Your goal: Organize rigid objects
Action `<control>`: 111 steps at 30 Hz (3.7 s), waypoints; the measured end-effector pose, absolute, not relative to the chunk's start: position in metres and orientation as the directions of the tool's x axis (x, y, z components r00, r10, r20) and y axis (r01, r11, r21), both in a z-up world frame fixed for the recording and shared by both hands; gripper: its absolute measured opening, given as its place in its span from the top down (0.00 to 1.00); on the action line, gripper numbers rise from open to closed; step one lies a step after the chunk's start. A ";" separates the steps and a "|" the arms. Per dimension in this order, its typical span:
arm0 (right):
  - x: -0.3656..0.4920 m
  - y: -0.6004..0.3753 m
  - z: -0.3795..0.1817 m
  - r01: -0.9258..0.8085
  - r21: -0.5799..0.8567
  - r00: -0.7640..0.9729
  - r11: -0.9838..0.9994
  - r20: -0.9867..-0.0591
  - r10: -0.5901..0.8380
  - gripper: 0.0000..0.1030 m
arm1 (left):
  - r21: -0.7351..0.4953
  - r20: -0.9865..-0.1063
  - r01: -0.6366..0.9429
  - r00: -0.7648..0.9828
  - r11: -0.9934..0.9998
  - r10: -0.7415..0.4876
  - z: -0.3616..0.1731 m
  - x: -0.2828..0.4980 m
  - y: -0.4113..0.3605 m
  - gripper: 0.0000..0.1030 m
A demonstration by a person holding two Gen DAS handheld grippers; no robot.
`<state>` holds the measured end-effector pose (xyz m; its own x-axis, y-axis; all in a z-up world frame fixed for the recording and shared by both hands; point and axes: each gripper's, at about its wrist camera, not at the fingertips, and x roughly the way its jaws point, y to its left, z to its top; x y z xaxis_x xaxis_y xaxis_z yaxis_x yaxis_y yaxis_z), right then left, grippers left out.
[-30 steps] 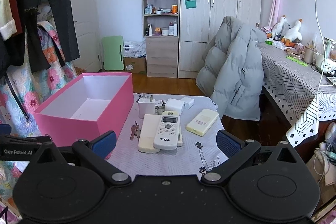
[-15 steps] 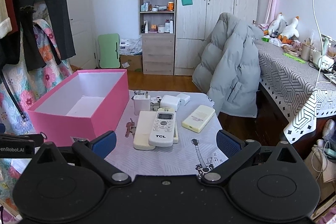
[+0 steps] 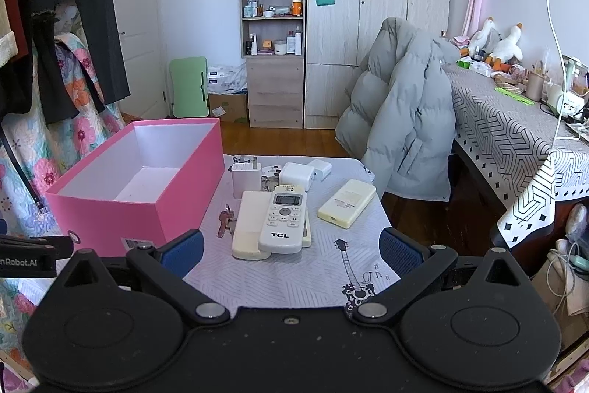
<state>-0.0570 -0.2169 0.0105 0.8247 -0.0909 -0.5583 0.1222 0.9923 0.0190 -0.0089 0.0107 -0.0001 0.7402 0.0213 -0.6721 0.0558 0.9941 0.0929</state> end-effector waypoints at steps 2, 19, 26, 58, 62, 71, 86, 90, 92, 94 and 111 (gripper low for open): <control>-0.057 -0.216 0.009 0.118 0.018 0.822 0.993 -0.563 -0.088 0.00 | 0.088 -0.672 0.060 0.740 0.994 0.015 0.000 -0.009 0.011 0.00; -0.053 -0.217 0.005 0.108 0.010 0.809 0.994 -0.583 -0.082 0.00 | 0.072 -0.693 0.084 0.721 0.994 -0.011 0.004 -0.009 0.010 0.00; -0.049 -0.213 0.003 -0.040 0.023 0.856 0.999 -0.515 0.046 0.00 | -0.016 -0.717 0.084 0.693 0.996 -0.070 0.019 0.010 0.016 0.00; 0.072 -0.224 -0.029 -0.143 0.203 0.828 0.969 -0.512 0.230 0.00 | 0.119 -0.800 0.165 0.600 0.979 -0.003 -0.016 0.285 0.080 0.04; 0.075 -0.224 -0.031 -0.143 0.197 0.829 0.970 -0.512 0.226 0.00 | 0.226 -0.762 0.060 0.632 0.972 0.139 -0.029 0.303 0.077 0.04; 0.093 -0.230 -0.045 -0.090 0.188 0.802 0.978 -0.569 0.183 0.00 | 0.108 -0.856 0.071 0.514 0.992 0.056 -0.061 0.318 0.091 0.84; 0.150 -0.249 -0.099 0.009 0.144 0.634 0.990 -0.766 0.106 0.23 | 0.016 -0.825 0.039 0.565 0.999 -0.008 -0.060 0.279 0.094 0.98; 0.158 -0.243 -0.111 -0.009 0.060 0.632 0.998 -0.773 0.053 0.31 | 0.031 -0.799 0.041 0.601 0.999 0.000 -0.056 0.267 0.088 0.98; 0.159 -0.244 -0.111 -0.002 0.065 0.635 0.998 -0.771 0.051 0.30 | 0.013 -0.800 0.033 0.599 0.999 -0.009 -0.057 0.268 0.091 0.98; 0.161 -0.249 -0.112 0.034 0.108 0.629 0.994 -0.775 0.063 0.25 | -0.018 -0.801 0.029 0.598 0.999 -0.032 -0.057 0.268 0.097 0.98; 0.131 -0.231 -0.074 -0.043 0.067 0.785 0.997 -0.615 0.075 0.40 | 0.039 -0.767 0.036 0.641 0.999 0.007 -0.058 0.259 0.086 0.98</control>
